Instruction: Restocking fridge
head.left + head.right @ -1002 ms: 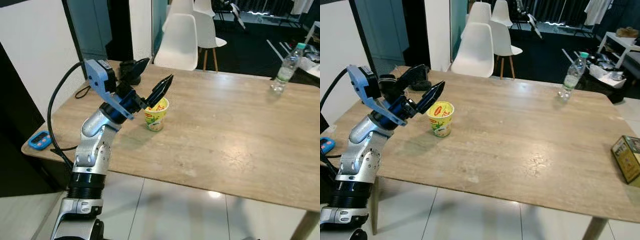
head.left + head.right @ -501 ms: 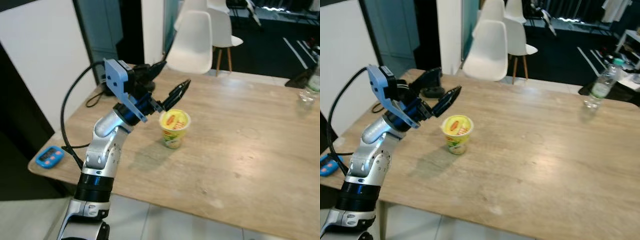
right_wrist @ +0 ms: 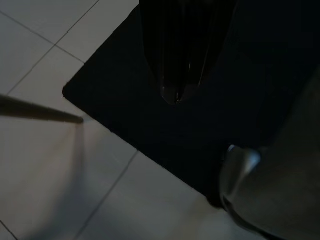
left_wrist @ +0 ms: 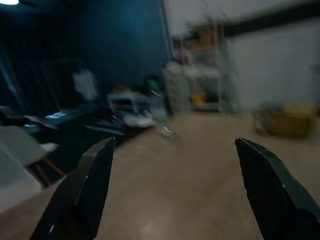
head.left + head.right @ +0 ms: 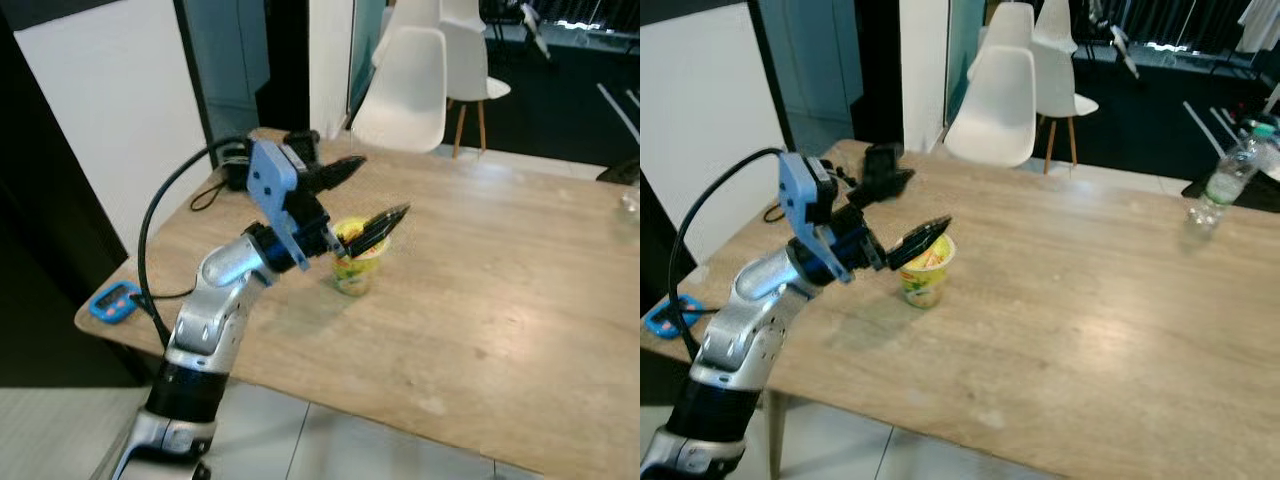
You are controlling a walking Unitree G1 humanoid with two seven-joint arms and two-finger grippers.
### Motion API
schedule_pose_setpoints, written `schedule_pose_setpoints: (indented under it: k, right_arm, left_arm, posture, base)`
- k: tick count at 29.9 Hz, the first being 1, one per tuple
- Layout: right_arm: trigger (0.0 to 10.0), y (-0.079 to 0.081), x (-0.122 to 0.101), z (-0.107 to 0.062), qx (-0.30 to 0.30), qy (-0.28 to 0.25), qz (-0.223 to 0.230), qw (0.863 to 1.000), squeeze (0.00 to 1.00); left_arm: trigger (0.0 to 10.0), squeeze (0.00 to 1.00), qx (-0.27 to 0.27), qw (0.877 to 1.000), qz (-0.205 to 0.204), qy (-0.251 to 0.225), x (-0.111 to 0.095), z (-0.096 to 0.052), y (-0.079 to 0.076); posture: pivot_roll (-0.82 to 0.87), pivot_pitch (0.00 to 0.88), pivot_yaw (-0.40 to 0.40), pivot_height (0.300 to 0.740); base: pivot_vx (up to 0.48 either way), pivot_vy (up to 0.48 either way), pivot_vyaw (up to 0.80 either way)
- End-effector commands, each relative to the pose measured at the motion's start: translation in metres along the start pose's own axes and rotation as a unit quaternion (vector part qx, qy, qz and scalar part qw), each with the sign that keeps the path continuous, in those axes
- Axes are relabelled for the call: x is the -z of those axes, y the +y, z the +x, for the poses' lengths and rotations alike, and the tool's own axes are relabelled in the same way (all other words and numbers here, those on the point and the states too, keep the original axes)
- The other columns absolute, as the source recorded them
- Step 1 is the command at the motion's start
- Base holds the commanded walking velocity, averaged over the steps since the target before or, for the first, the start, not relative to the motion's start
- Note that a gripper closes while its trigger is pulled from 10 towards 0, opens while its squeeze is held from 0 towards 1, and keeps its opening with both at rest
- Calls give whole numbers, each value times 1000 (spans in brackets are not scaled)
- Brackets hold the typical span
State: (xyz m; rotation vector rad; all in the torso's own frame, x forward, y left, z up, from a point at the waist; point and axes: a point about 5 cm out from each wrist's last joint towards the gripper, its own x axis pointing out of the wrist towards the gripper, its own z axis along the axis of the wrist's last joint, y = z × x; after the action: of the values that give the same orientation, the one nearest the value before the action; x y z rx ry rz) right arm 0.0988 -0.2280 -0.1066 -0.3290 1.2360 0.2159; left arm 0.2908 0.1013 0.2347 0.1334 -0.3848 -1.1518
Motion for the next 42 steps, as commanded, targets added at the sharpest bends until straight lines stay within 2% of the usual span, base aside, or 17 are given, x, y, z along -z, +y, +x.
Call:
schedule_pose_setpoints:
  k: [1, 4, 6, 7, 9, 10, 12, 13, 15, 16, 22, 25, 28, 30, 31, 35, 42]
  right_arm:
    - [10000, 2, 3, 0, -1, 5, 5, 1000, 0]
    - [10000, 1, 6, -1, 0, 9, 5, 1000, 0]
    - [10000, 0, 10, -1, 1, 13, 6, 1000, 0]
    - [10000, 0, 10, -1, 1, 13, 6, 1000, 0]
    - [10000, 0, 13, -2, 1, 16, 6, 1000, 0]
    - [10000, 0, 13, -2, 1, 16, 6, 1000, 0]
    - [10000, 0, 15, -3, 0, 19, 5, 1000, 0]
    - [10000, 0, 15, -3, 0, 19, 5, 1000, 0]
    - [10000, 0, 17, -3, -1, 21, 4, 1000, 0]
    - [10000, 0, 18, -3, -1, 21, 3, 1000, 0]
    - [10000, -1, 20, -4, 0, 22, 2, 1000, 0]
    - [10000, -3, 23, -5, 2, 25, -2, 1000, 0]
    - [10000, -4, 25, -5, 2, 26, -2, 1000, 0]
    - [10000, -5, 28, -6, 3, 28, -2, 1000, 0]
    - [10000, -5, 28, -6, 3, 28, -2, 1000, 0]
    - [10000, -6, 32, -7, 3, 32, -3, 999, 0]
    - [10000, -6, 35, -8, 3, 34, -4, 999, 0]
  left_arm:
    - [10000, 0, 23, 999, 8, 25, 1, -5, -3]
    - [10000, 0, 50, 992, 36, 114, 10, -27, 1]
    - [10000, 0, 41, 974, 75, 211, 18, -51, 15]
    - [10000, 0, 41, 974, 75, 211, 18, -51, 15]
    - [10000, 0, 16, 954, 103, 282, 23, -71, 31]
    - [10000, 0, 16, 954, 103, 282, 23, -71, 31]
    - [10000, 0, -30, 930, 134, 342, 25, -90, 52]
    - [10000, 0, -30, 930, 134, 342, 25, -90, 52]
    - [10000, 0, -55, 911, 158, 377, 27, -100, 66]
    - [10000, 0, -56, 908, 165, 382, 26, -101, 68]
    - [10000, 0, -47, 910, 167, 376, 26, -97, 71]
    - [10000, 0, -32, 928, 154, 337, 26, -86, 75]
    - [10000, 0, -8, 933, 149, 327, 26, -83, 73]
    - [10000, 0, 41, 937, 145, 315, 25, -78, 70]
    - [10000, 0, 41, 937, 145, 315, 25, -78, 70]
    - [10000, 0, 110, 928, 137, 328, 27, -76, 69]
    - [10000, 0, 137, 915, 158, 345, 31, -72, 74]
  posture:
    - [57, 0, -52, 740]
    - [56, 0, -49, 740]
    - [58, 0, -49, 740]
    - [58, 0, -49, 740]
    - [59, 0, -48, 740]
    - [59, 0, -48, 740]
    - [60, 0, -53, 740]
    - [60, 0, -53, 740]
    - [55, 0, -53, 740]
    - [53, 0, -53, 740]
    - [46, 0, -54, 740]
    - [39, 0, -57, 740]
    - [36, 0, -54, 740]
    - [33, 0, -54, 740]
    - [33, 0, -54, 740]
    - [27, 0, -52, 740]
    - [15, 0, -47, 740]
  base:
    - [0, 0, 0]
    - [0, 0, 0]
    - [0, 0, 0]
    - [0, 0, 0]
    - [0, 0, 0]
    - [0, 0, 0]
    - [0, 0, 0]
    - [0, 0, 0]
    - [0, 0, 0]
    - [0, 0, 0]
    - [0, 0, 0]
    - [0, 0, 0]
    - [0, 0, 0]
    - [0, 0, 0]
    - [0, 0, 0]
    - [0, 0, 0]
    - [0, 0, 0]
